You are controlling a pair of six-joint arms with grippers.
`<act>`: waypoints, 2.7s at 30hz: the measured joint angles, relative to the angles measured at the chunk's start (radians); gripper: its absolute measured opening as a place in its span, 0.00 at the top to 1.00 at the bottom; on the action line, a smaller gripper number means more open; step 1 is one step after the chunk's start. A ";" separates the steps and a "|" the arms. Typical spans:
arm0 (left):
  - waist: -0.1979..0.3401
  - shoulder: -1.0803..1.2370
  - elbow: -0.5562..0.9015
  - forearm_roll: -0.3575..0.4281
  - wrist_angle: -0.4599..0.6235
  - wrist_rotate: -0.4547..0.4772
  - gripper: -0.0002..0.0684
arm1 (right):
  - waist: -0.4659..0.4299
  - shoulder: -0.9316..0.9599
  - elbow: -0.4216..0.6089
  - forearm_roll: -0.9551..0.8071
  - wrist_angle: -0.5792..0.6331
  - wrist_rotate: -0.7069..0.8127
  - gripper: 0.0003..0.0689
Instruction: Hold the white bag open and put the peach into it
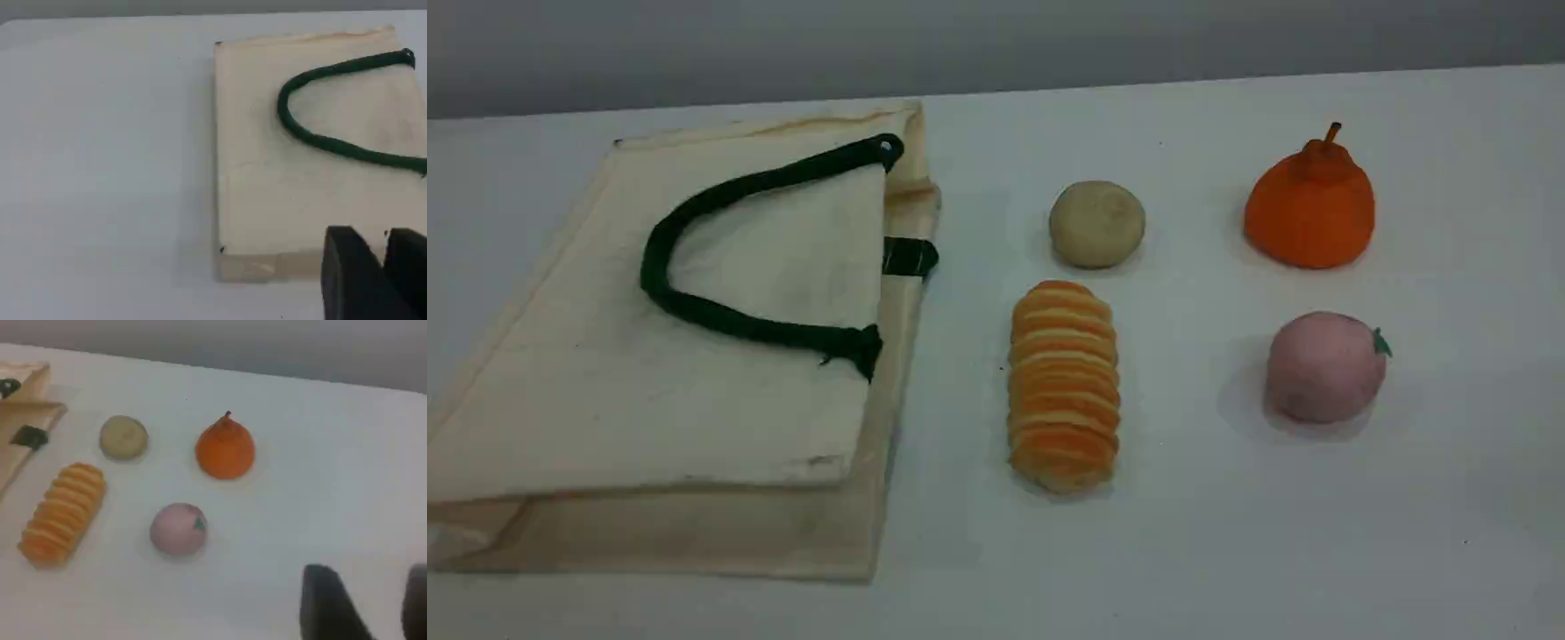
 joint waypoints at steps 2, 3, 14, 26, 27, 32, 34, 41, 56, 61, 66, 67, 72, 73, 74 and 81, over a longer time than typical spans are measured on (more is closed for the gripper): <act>0.000 0.000 0.000 0.000 0.000 0.000 0.76 | 0.000 0.000 0.000 0.000 0.000 0.000 0.65; 0.000 0.000 0.000 0.000 0.000 0.000 0.76 | 0.000 0.000 0.000 0.000 0.000 0.000 0.65; 0.000 0.000 0.000 0.000 0.000 0.000 0.76 | 0.000 0.000 0.000 0.000 0.000 -0.002 0.65; 0.000 0.000 0.000 0.000 0.000 0.000 0.76 | 0.000 0.000 0.000 0.000 0.000 0.000 0.65; 0.000 0.000 0.000 0.000 0.000 0.000 0.76 | 0.000 0.000 0.000 0.000 0.000 0.000 0.65; 0.000 0.000 0.000 0.000 0.000 0.000 0.76 | 0.000 0.000 0.000 0.000 0.000 -0.001 0.65; 0.000 0.000 0.000 0.000 0.000 0.000 0.76 | 0.000 0.000 0.000 0.000 0.000 -0.003 0.65; 0.000 0.000 0.000 0.002 -0.001 0.000 0.75 | 0.000 0.000 0.000 0.000 0.000 -0.003 0.65; -0.004 0.323 -0.160 -0.016 -0.043 -0.031 0.73 | 0.000 0.258 -0.171 0.022 -0.166 0.052 0.65; -0.004 0.541 -0.285 -0.016 -0.058 -0.031 0.73 | 0.000 0.473 -0.283 0.022 -0.214 0.052 0.65; -0.004 0.715 -0.359 -0.016 -0.168 -0.026 0.72 | 0.000 0.635 -0.321 0.043 -0.331 0.048 0.65; -0.004 0.733 -0.359 -0.016 -0.194 -0.025 0.72 | 0.000 0.658 -0.321 0.042 -0.337 0.047 0.65; -0.004 0.767 -0.359 -0.017 -0.261 -0.025 0.70 | 0.000 0.710 -0.321 0.042 -0.340 0.047 0.64; -0.004 0.767 -0.359 -0.017 -0.260 -0.025 0.68 | 0.000 0.712 -0.321 0.042 -0.340 0.047 0.63; -0.004 0.767 -0.359 -0.017 -0.256 -0.025 0.66 | 0.000 0.712 -0.321 0.042 -0.340 0.047 0.61; -0.004 0.767 -0.359 -0.016 -0.257 -0.023 0.43 | 0.000 0.711 -0.318 0.042 -0.344 0.048 0.28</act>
